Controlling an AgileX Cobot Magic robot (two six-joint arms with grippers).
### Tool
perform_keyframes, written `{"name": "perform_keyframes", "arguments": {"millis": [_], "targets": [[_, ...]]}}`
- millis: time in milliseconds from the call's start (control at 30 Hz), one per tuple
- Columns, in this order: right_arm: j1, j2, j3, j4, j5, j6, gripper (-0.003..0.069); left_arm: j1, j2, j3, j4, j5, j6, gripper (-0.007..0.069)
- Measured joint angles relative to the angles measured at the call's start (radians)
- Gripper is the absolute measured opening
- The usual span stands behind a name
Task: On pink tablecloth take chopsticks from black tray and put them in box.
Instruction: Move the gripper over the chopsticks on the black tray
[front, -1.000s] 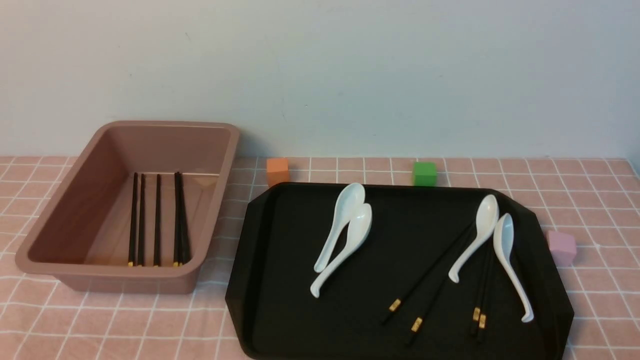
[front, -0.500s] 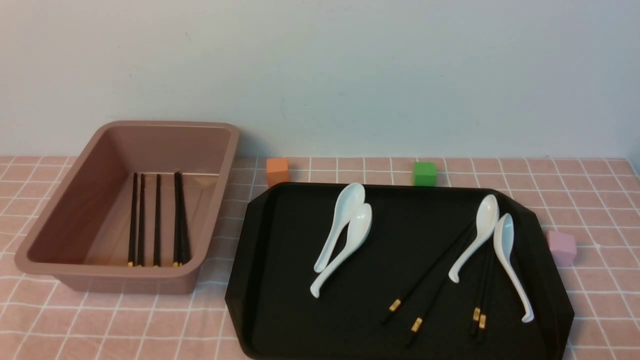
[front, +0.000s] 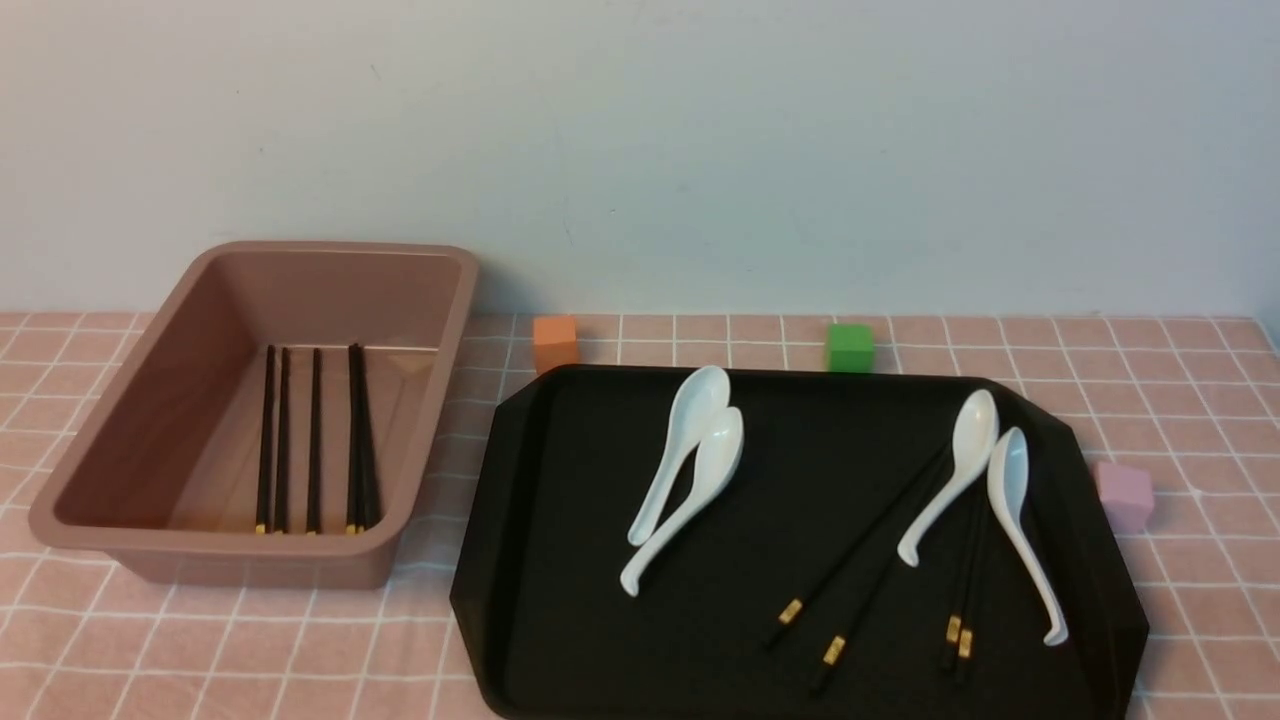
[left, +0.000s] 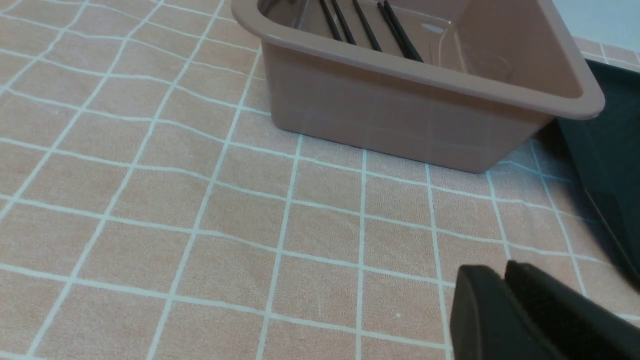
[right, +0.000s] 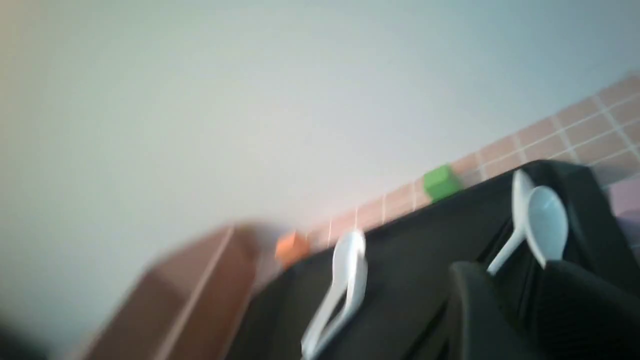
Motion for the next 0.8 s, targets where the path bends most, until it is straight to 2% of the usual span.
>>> {"name": "perform_keyframes", "arguments": {"millis": [133, 167, 200, 267, 367, 467, 600, 700, 733, 767, 800], "targets": [[0.000, 0.294, -0.263, -0.130, 0.272, -0.075, 0.0040, 0.004, 0.000, 0.000, 0.000, 0.000, 0.000, 0.0078], [0.000, 0.311, -0.263, -0.138, 0.287, -0.077, 0.0040, 0.004, 0.000, 0.000, 0.000, 0.000, 0.000, 0.0078], [0.000, 0.432, -0.357, -0.192, 0.401, -0.086, 0.0001, 0.004, 0.000, 0.000, 0.000, 0.000, 0.000, 0.0081], [0.000, 0.621, -0.462, -0.263, 0.520, -0.086, -0.0009, 0.004, 0.000, 0.000, 0.000, 0.000, 0.000, 0.0083], [0.000, 0.874, -0.560, -0.316, 0.607, -0.071, -0.0003, 0.004, 0.000, 0.000, 0.000, 0.000, 0.000, 0.0085], [0.018, 1.090, -0.641, -0.325, 0.639, -0.066, 0.0002, 0.004, 0.000, 0.000, 0.000, 0.000, 0.000, 0.0090], [0.131, 1.292, -0.708, -0.335, 0.620, -0.011, 0.0006, 0.004, 0.000, 0.000, 0.000, 0.000, 0.000, 0.0093], [0.228, 1.386, -0.747, -0.387, 0.579, 0.070, 0.0013, 0.004, 0.000, 0.000, 0.000, 0.000, 0.000, 0.0094], [0.277, 1.420, -0.770, -0.434, 0.557, 0.140, 0.0020, 0.004, 0.000, 0.000, 0.000, 0.000, 0.000, 0.0094], [0.282, 1.424, -0.776, -0.442, 0.552, 0.151, 0.0022, 0.004, 0.000, 0.000, 0.000, 0.000, 0.000, 0.0094], [0.306, 1.447, -0.789, -0.495, 0.532, 0.228, 0.0029, 0.004, 0.000, 0.000, 0.000, 0.000, 0.000, 0.0094]]}}
